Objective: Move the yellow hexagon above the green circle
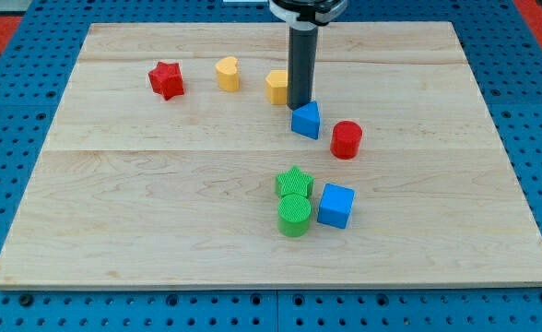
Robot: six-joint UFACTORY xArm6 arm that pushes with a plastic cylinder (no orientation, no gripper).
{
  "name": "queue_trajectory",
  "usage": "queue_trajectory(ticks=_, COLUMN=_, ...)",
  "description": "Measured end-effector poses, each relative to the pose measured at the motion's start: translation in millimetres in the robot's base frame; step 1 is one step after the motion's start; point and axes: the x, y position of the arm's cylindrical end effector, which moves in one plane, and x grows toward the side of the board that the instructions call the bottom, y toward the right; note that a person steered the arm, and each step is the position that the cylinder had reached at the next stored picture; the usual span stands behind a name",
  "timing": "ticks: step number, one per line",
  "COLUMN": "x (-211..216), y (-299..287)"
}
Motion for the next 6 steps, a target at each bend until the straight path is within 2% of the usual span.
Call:
queue_trajectory(ticks=3, x=0.0, y=-54.4)
queue_trajectory(ticks=4, x=-1.6, y=-52.1)
queue_trajectory(ticks=5, x=-33.2, y=9.1)
queue_trajectory(ticks=6, x=-21.5, y=23.2)
